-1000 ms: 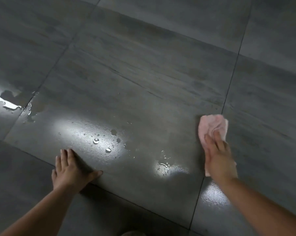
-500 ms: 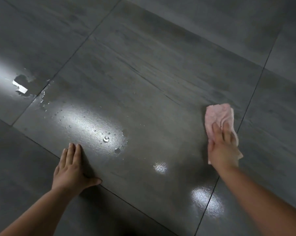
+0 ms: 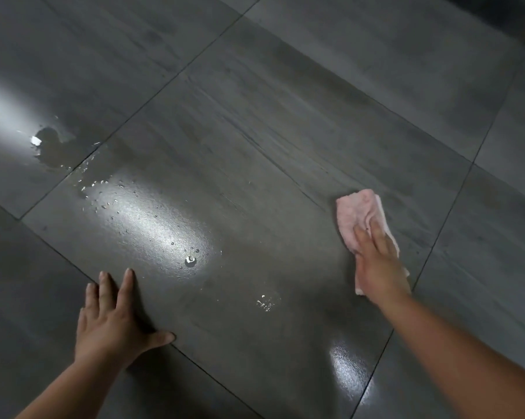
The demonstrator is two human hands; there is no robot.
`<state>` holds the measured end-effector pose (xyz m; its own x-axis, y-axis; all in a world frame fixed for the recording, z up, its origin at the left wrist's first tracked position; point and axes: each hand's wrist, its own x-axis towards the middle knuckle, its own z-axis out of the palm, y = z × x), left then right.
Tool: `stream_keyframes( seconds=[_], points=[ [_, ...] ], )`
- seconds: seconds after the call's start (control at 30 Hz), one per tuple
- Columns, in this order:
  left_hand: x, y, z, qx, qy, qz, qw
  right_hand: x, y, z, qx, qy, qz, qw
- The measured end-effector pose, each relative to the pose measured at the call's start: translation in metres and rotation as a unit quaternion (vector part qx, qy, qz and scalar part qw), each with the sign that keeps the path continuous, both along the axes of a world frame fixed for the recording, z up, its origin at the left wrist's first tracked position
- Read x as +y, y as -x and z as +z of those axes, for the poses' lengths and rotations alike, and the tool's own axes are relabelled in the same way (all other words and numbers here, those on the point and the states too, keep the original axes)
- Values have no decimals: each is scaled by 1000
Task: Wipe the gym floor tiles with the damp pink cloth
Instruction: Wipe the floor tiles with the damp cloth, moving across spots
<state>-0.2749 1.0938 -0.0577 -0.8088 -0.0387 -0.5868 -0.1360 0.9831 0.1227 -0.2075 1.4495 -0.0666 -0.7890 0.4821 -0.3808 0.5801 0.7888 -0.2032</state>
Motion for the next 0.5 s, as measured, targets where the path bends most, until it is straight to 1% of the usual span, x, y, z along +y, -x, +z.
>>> stream_keyframes(
  seconds=[0.03,0.07,0.1,0.13,0.17,0.2,0.27,0.3,0.33,0.37,0.4,0.43,0.47,0.5],
  points=[
    [0,1,-1,-2,-1,-1,1000,-14,12,0,-18,6,-75,997],
    [-1,1,-1,-5,-1,1,1000,-33,25,-1,-34,10,-115,993],
    [-1,2,-2,-6,0,1,1000,-53,36,-3,-20,18,-119,993],
    [-1,2,-2,-7,2,-1,1000,-71,44,-8,15,7,-86,996],
    [0,2,-1,-7,5,-4,1000,-91,49,-14,66,-18,-30,997],
    [-1,2,-1,-9,7,-6,1000,-111,52,-18,96,-15,43,994],
    [-2,2,0,-16,7,-9,1000,-135,53,-15,92,31,185,978],
    [-3,2,0,-18,6,-10,1000,-133,49,-16,82,40,251,964],
    [-3,2,0,-15,5,-11,1000,-121,46,-18,83,34,301,949],
    [-4,2,0,-13,5,-11,1000,-100,44,-19,90,31,326,941],
    [-4,3,0,-13,5,-13,1000,-76,40,-22,92,24,310,946],
    [-5,3,0,-17,4,-15,1000,-51,34,-23,105,12,246,963],
    [-5,3,0,-19,3,-16,1000,-28,29,-21,124,9,152,981],
    [-5,2,0,-19,1,-18,1000,-11,25,-16,134,2,58,989]
  ],
)
